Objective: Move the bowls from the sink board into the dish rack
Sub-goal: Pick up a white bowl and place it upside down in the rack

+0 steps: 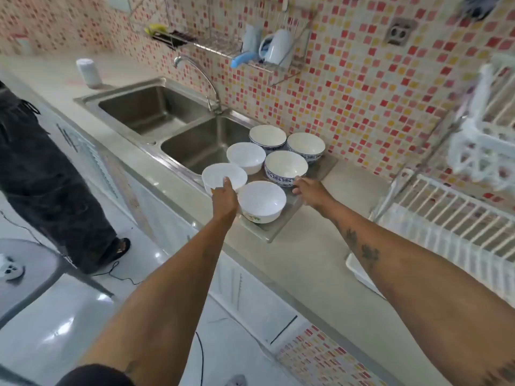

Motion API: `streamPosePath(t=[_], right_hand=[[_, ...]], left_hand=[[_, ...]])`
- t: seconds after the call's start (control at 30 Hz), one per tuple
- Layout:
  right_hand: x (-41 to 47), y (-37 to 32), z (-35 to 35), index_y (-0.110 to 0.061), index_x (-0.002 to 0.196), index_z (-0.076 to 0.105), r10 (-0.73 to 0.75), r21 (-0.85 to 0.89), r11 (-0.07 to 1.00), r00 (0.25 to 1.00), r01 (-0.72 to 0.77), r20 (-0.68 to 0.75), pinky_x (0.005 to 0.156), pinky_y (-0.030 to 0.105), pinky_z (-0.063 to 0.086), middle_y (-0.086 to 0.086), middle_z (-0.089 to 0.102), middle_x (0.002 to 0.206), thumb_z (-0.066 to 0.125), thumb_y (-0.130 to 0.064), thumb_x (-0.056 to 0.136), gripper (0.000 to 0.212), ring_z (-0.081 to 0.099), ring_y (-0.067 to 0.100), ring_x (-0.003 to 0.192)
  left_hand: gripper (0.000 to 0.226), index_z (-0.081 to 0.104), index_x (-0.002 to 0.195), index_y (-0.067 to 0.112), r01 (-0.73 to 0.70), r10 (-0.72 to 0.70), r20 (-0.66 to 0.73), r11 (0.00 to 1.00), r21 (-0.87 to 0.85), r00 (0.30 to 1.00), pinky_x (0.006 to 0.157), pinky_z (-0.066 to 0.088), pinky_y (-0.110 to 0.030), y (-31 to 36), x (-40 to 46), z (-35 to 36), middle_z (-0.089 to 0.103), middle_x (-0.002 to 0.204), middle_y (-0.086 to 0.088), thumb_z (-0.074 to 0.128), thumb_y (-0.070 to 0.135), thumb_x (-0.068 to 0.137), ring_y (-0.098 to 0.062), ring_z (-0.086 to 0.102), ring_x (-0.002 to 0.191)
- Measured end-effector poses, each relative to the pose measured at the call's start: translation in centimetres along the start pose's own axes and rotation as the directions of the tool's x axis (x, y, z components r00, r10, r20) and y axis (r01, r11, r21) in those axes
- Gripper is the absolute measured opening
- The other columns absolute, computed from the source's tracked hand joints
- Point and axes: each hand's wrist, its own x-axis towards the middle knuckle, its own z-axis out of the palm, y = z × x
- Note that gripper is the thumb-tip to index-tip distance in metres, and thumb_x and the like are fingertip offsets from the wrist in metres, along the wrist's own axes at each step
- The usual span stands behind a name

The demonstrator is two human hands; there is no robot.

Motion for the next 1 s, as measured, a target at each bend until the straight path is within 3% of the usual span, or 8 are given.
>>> streamPosePath(t=[0.1, 0.23, 0.37, 0.43, 0.5, 0.7, 0.83, 1.0], right_hand=[[1.7, -0.1, 1.8, -0.013, 0.12, 0.058, 0.066, 0.132, 0.989, 0.998, -0.063, -0.019, 0.069, 0.024, 0.04, 0.002, 0.058, 0.092, 0.041, -0.034, 0.1, 0.033, 0.051, 0.008, 0.072], [3.7, 0.4, 3.8, -0.009, 0.137, 0.047, 0.061, 0.166, 0.985, 0.997, -0.052, -0.045, 0.089, 0.029, 0.036, 0.002, 0.05, 0.114, 0.036, -0.029, 0.103, 0.041, 0.047, 0.016, 0.105], [6.3, 0.6, 4.8, -0.002, 0.134, 0.05, 0.141, 0.234, 0.965, 0.986, -0.119, -0.083, 0.089, 0.031, 0.039, 0.014, 0.055, 0.12, 0.035, -0.03, 0.103, 0.044, 0.051, 0.023, 0.106], [7.3, 0.9, 5.3, -0.001, 0.134, 0.05, 0.178, 0.267, 0.951, 0.981, -0.152, -0.076, 0.09, 0.034, 0.042, 0.021, 0.057, 0.13, 0.034, -0.03, 0.103, 0.045, 0.055, 0.032, 0.116], [8.0, 1.4, 5.8, -0.006, 0.135, 0.05, 0.189, 0.311, 0.936, 0.981, -0.166, -0.046, 0.09, 0.032, 0.042, 0.016, 0.056, 0.136, 0.035, -0.032, 0.103, 0.044, 0.054, 0.03, 0.123], [9.0, 3.1, 7.2, -0.017, 0.127, 0.056, 0.365, 0.464, 0.823, 0.931, -0.328, 0.012, 0.101, 0.043, 0.047, 0.009, 0.061, 0.13, 0.048, -0.054, 0.091, 0.053, 0.057, 0.029, 0.118], [9.0, 3.2, 7.2, -0.018, 0.113, 0.06, 0.401, 0.543, 0.754, 0.914, -0.37, 0.067, 0.095, 0.042, 0.049, 0.011, 0.064, 0.124, 0.046, -0.052, 0.093, 0.042, 0.06, 0.032, 0.115], [8.4, 2.7, 6.9, -0.016, 0.116, 0.061, 0.393, 0.563, 0.743, 0.917, -0.362, 0.07, 0.096, 0.045, 0.05, 0.011, 0.065, 0.123, 0.047, -0.052, 0.092, 0.045, 0.061, 0.033, 0.114]], left_hand=[[0.055, 0.033, 0.151, 0.01, 0.024, -0.027, -0.052, 0.998, -0.064, 0.998, 0.111, 0.037, -0.039, -1.1, 2.2, 0.4, 0.046, 0.15, -0.014, 0.026, 0.041, 0.106, -0.032, 0.049, 0.133], [0.053, 0.028, 0.153, 0.012, 0.009, -0.022, -0.092, 0.989, -0.148, 0.996, 0.112, 0.035, -0.038, -2.9, 4.3, 1.8, 0.047, 0.149, -0.012, 0.031, 0.036, 0.106, -0.032, 0.048, 0.134], [0.045, 0.044, 0.143, 0.007, 0.063, -0.092, -0.128, 0.974, -0.217, 0.988, 0.096, 0.038, -0.028, -3.6, 5.4, 3.1, 0.055, 0.14, -0.014, 0.032, 0.03, 0.107, -0.032, 0.053, 0.127], [0.047, 0.048, 0.142, 0.009, 0.103, -0.127, -0.087, 0.966, -0.238, 0.988, 0.091, 0.038, -0.026, -4.1, 5.8, 3.6, 0.056, 0.14, -0.012, 0.031, 0.034, 0.106, -0.029, 0.055, 0.123], [0.047, 0.049, 0.141, 0.012, 0.153, -0.167, -0.034, 0.953, -0.262, 0.985, 0.089, 0.04, -0.028, -4.3, 6.2, 4.2, 0.056, 0.139, -0.008, 0.032, 0.037, 0.105, -0.024, 0.056, 0.114], [0.045, 0.043, 0.144, 0.017, 0.155, -0.143, 0.069, 0.961, -0.228, 0.987, 0.096, 0.038, -0.031, -4.0, 6.2, 5.6, 0.052, 0.139, -0.005, 0.03, 0.037, 0.106, -0.022, 0.051, 0.116], [0.044, 0.041, 0.145, 0.017, 0.2, -0.185, 0.08, 0.941, -0.275, 0.979, 0.097, 0.038, -0.032, -3.7, 6.0, 5.6, 0.052, 0.137, -0.006, 0.03, 0.034, 0.107, -0.022, 0.049, 0.115], [0.04, 0.048, 0.139, 0.016, 0.228, -0.213, 0.083, 0.927, -0.298, 0.974, 0.091, 0.037, -0.032, -3.1, 5.6, 5.4, 0.054, 0.139, -0.01, 0.03, 0.031, 0.107, -0.02, 0.049, 0.109]])
